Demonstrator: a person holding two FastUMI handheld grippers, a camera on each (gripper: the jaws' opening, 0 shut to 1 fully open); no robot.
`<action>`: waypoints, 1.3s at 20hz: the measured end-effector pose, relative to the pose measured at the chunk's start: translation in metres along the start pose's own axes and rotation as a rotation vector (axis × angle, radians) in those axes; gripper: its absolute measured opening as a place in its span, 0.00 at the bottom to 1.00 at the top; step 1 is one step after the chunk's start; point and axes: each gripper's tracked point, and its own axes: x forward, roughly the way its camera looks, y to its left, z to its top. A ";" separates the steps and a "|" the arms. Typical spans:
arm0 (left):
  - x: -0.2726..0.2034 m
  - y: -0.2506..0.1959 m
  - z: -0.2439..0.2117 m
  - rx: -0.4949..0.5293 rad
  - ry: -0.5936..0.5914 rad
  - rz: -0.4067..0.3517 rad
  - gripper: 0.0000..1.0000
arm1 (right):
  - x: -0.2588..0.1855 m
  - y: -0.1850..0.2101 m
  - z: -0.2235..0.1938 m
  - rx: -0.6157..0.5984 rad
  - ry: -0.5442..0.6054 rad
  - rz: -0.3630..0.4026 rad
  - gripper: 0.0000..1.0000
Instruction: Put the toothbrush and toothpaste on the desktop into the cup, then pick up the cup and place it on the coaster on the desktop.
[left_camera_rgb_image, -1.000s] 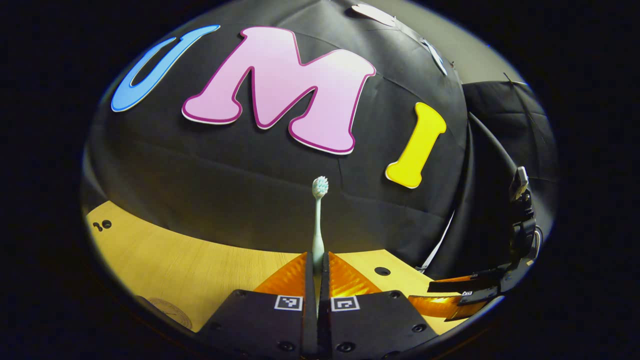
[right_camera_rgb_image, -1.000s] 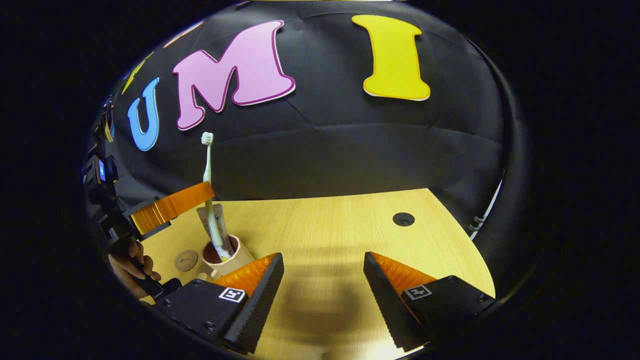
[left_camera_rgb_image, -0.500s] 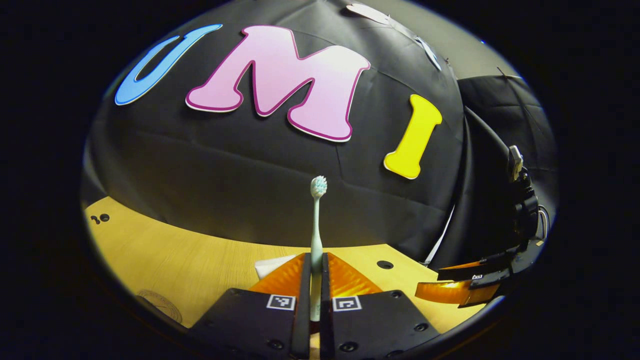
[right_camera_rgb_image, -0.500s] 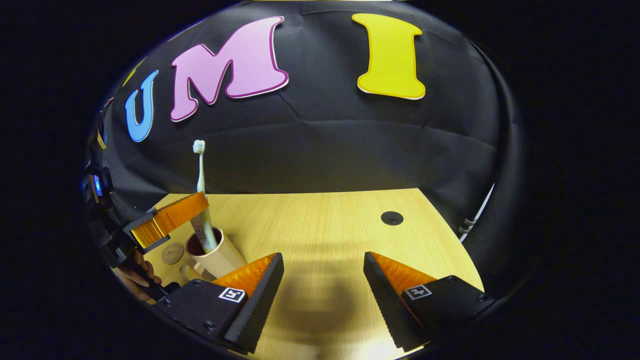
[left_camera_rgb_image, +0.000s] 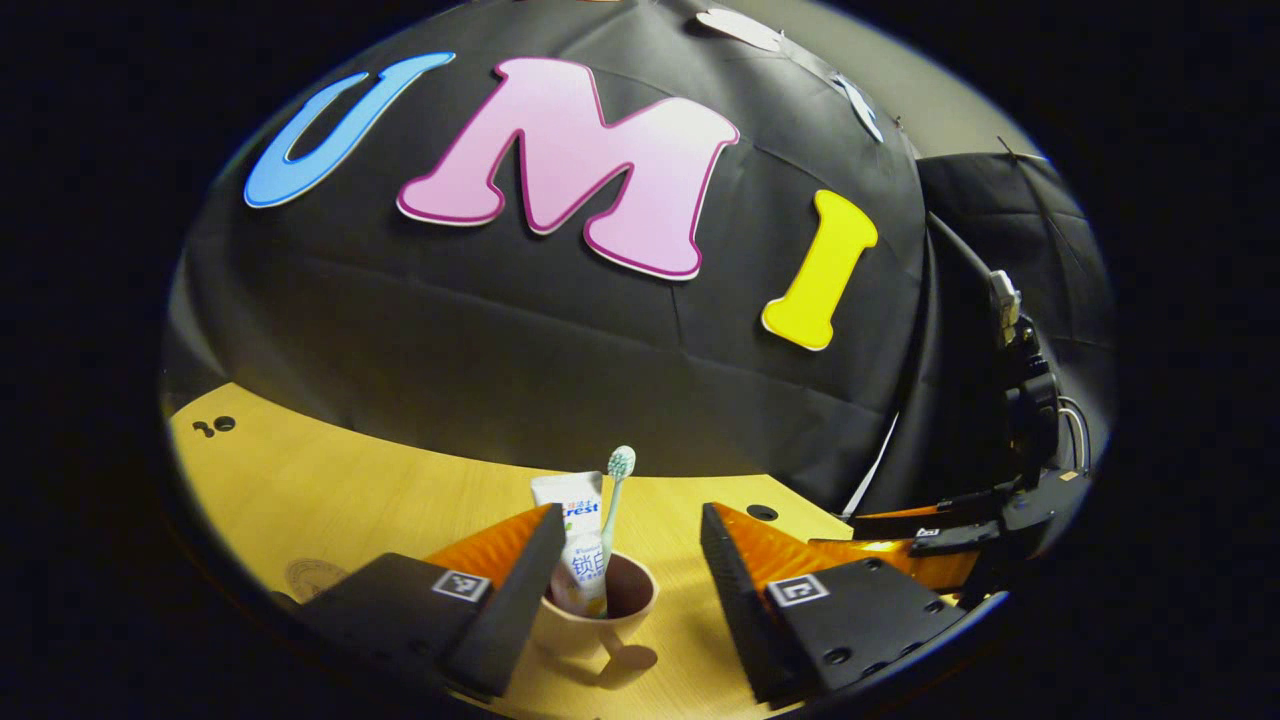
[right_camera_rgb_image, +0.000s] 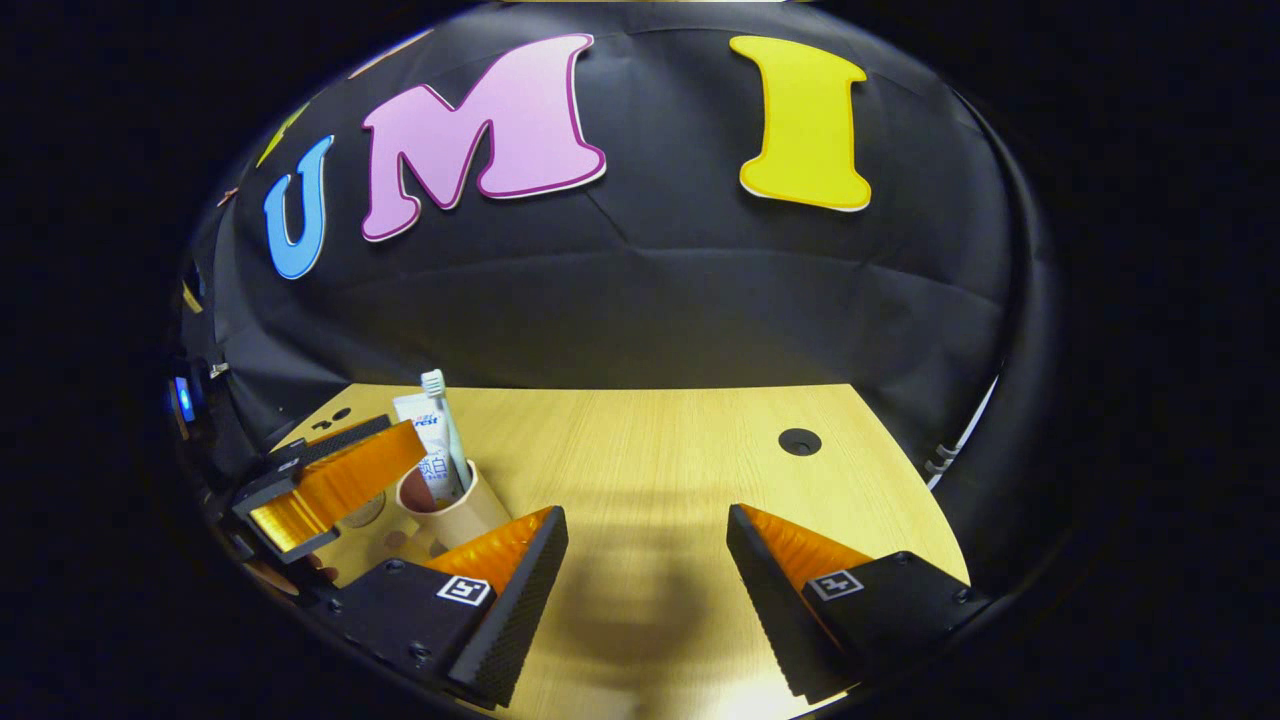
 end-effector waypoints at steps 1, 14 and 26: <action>-0.011 0.005 0.002 0.003 0.003 0.020 0.94 | -0.002 0.005 0.002 0.005 0.001 0.009 0.98; -0.153 0.103 -0.022 0.008 0.149 0.296 0.97 | 0.009 0.091 0.022 0.052 0.220 0.139 0.97; -0.254 0.192 -0.021 -0.061 0.173 0.470 0.97 | 0.026 0.175 -0.072 0.092 0.751 0.190 0.98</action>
